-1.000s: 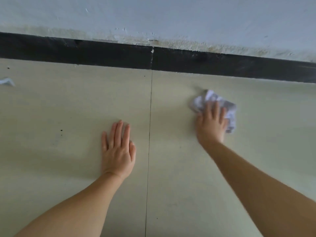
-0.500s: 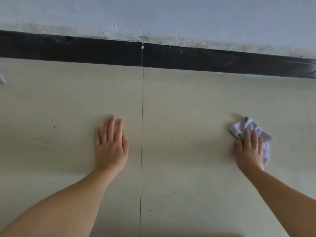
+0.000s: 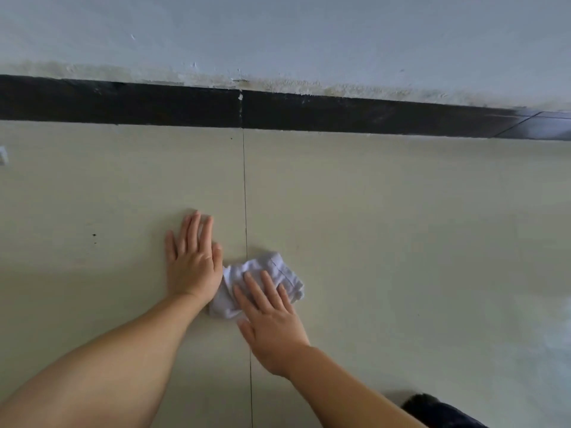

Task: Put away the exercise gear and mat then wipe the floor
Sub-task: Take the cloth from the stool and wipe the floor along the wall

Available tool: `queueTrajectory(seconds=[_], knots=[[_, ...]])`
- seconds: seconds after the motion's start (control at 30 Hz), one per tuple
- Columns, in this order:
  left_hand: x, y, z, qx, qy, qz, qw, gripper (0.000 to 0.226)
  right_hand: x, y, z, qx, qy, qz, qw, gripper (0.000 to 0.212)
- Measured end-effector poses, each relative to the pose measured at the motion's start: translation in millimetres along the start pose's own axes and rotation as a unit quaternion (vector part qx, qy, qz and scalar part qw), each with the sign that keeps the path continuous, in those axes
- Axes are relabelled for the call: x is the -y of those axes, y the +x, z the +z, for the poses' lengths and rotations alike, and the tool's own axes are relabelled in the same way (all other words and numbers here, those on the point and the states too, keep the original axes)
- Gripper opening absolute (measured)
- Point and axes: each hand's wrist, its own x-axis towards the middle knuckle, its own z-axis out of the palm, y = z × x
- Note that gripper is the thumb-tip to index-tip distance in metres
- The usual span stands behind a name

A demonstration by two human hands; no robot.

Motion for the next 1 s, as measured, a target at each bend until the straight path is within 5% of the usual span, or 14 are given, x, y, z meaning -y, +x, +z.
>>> queueTrajectory(seconds=[0.1,0.17,0.27,0.33,0.4,0.5,0.6,0.73,0.87,1.0], knots=[[-0.8,-0.6,-6.1,0.024,-0.016,0.005,1.000,0.061,-63.1,-31.0,-13.5,0.043,0.035,0.060,0.997,0.054],[-0.6,-1.2,-10.9,0.042,-0.019,0.004,0.999,0.065,-123.8,-58.3,-20.1,0.020,0.049,0.224,0.973,0.061],[2.2,1.1,-28.0,0.078,0.037,0.027,0.996,0.060,-169.7,-83.0,-36.1,-0.005,0.093,0.373,0.923,0.098],[-6.4,10.3,-46.2,0.144,0.098,0.033,0.984,0.058,-150.1,-74.0,-41.2,0.029,0.126,0.417,0.900,0.076],[-23.1,23.6,-64.2,0.187,0.161,0.025,0.969,0.052,-111.9,-48.7,-36.1,0.013,0.109,0.355,0.928,0.057],[-57.7,47.9,-86.2,0.287,0.276,0.096,0.912,0.039,-48.5,-13.3,-26.7,0.055,0.058,0.160,0.984,0.057],[-104.3,47.0,-99.0,0.365,0.338,0.160,0.852,0.034,-37.3,0.1,-28.5,0.106,-0.042,0.041,0.993,0.057],[-164.4,24.2,-80.5,0.314,0.227,0.127,0.913,0.032,-136.3,-22.5,-43.1,0.044,-0.106,-0.043,0.992,0.061],[-190.9,-21.0,-30.3,0.233,0.076,0.024,0.969,0.046,-291.6,-48.6,-82.5,-0.005,-0.095,0.072,0.993,0.058],[-202.2,-62.1,21.6,0.204,0.054,-0.038,0.977,0.062,-376.9,-53.2,-108.3,0.019,-0.091,0.255,0.963,0.063]])
